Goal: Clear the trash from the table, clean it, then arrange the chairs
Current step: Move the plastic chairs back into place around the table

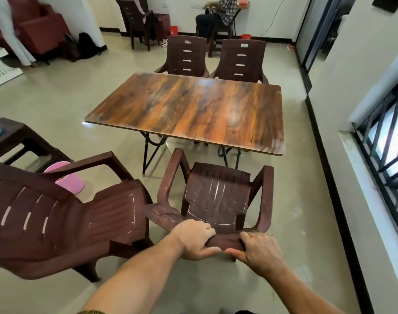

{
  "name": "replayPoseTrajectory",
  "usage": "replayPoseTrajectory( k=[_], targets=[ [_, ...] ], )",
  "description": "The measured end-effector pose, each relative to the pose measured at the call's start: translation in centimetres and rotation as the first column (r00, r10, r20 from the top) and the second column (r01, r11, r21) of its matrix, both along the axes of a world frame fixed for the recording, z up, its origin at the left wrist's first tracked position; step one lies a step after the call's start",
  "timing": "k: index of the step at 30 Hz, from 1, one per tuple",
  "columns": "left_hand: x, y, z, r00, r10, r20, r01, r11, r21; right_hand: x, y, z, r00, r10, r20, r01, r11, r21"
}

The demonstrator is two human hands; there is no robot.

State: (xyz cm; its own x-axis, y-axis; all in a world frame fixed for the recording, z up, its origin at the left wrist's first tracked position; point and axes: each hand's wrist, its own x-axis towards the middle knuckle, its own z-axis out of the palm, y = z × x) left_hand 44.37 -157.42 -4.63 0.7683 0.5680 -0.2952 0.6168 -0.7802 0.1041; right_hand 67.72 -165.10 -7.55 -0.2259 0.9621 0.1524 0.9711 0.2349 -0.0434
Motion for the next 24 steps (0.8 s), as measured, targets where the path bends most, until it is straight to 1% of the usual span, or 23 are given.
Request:
replayPoseTrajectory(
  k=[3, 5, 8, 10, 12, 14, 15, 18, 21, 24],
  targets=[
    [-1.9, 0.2, 0.0, 0.997, 0.023, -0.080, -0.023, 1.000, 0.004, -1.0, -0.5, 0.0, 1.000, -0.009, 0.023, 0.010, 0.999, -0.039],
    [-2.2, 0.4, 0.1, 0.990, 0.071, -0.123, -0.072, 0.997, -0.005, -1.5, -0.5, 0.3, 1.000, -0.009, -0.011, 0.008, 0.995, -0.104],
    [-1.8, 0.7, 0.5, 0.982, 0.111, -0.152, -0.114, 0.993, -0.008, -1.7, -0.1, 1.6, 1.000, 0.000, -0.020, -0.004, 0.975, -0.222],
    [-1.6, 0.6, 0.5, 0.980, 0.123, -0.156, -0.125, 0.992, -0.006, -1.8, -0.1, 2.2, 0.998, 0.011, -0.067, -0.029, 0.961, -0.277],
    [-1.6, 0.4, 0.3, 0.977, 0.146, -0.153, -0.149, 0.989, -0.008, -1.7, -0.5, 1.8, 0.994, 0.050, -0.095, -0.072, 0.967, -0.246],
    [-1.7, 0.3, 0.2, 0.975, 0.158, -0.158, -0.162, 0.987, -0.013, -1.4, -1.0, 0.4, 0.992, 0.126, -0.009, -0.126, 0.982, -0.141],
    [-1.7, 0.4, 0.3, 0.975, 0.158, -0.159, -0.162, 0.987, -0.014, -1.1, -1.1, 0.0, 0.991, 0.132, 0.015, -0.130, 0.986, -0.105],
    [-0.9, 0.8, 0.7, 0.973, 0.175, -0.148, -0.180, 0.983, -0.025, -0.2, -0.1, 0.6, 0.992, 0.115, 0.045, -0.108, 0.986, -0.128],
    [0.0, 1.4, 1.5, 0.970, 0.212, -0.122, -0.218, 0.975, -0.033, 0.2, 0.5, 1.7, 0.996, 0.035, 0.086, -0.022, 0.989, -0.145],
    [0.1, 0.8, 1.1, 0.971, 0.201, -0.127, -0.208, 0.977, -0.045, 0.1, -0.6, 1.1, 0.996, -0.002, 0.094, 0.020, 0.981, -0.194]
  ],
)
